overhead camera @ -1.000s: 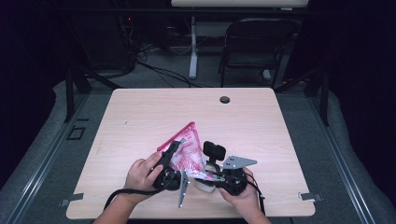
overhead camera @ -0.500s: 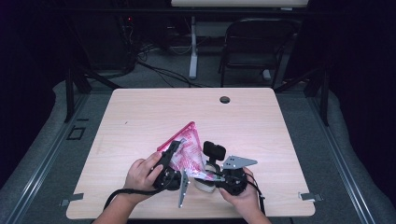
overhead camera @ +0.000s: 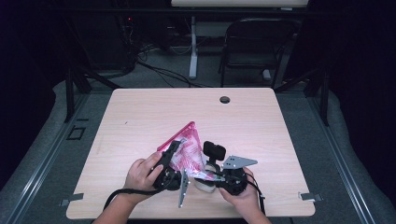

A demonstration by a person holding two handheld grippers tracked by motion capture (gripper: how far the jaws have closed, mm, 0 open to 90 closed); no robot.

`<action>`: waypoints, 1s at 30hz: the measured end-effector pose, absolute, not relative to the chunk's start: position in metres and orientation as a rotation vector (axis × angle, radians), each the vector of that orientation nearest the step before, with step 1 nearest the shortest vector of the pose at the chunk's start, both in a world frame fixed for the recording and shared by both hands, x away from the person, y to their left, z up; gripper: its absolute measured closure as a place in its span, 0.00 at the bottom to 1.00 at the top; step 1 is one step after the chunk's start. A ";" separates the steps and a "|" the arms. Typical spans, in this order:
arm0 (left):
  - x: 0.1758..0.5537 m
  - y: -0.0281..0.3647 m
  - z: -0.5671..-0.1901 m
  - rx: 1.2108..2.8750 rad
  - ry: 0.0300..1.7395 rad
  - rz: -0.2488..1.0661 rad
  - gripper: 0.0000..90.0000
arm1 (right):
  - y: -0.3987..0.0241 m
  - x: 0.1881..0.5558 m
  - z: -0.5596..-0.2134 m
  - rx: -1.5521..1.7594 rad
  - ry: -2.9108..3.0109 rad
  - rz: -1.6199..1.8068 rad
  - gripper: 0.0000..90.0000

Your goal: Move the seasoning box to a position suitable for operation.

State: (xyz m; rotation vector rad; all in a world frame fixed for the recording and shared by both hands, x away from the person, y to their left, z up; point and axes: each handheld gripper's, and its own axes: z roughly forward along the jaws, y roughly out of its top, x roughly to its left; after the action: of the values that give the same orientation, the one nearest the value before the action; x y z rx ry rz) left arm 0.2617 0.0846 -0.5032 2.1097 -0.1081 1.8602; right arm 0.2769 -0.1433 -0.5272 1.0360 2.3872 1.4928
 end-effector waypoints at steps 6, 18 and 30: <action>0.262 0.085 -0.503 2.104 -0.106 1.857 0.73 | -0.143 0.277 -0.527 1.035 2.387 1.496 0.99; 0.261 0.084 -0.503 2.110 -0.106 1.858 0.73 | -0.144 0.277 -0.528 1.037 2.383 1.497 0.99; 0.261 0.084 -0.502 2.110 -0.105 1.859 0.73 | -0.144 0.277 -0.528 1.044 2.377 1.506 0.99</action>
State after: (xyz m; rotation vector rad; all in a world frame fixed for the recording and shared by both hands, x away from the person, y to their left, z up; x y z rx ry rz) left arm 0.2607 0.0837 -0.5017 2.1105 -0.1048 1.8591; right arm 0.2775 -0.1436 -0.5275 1.0437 2.3773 1.5063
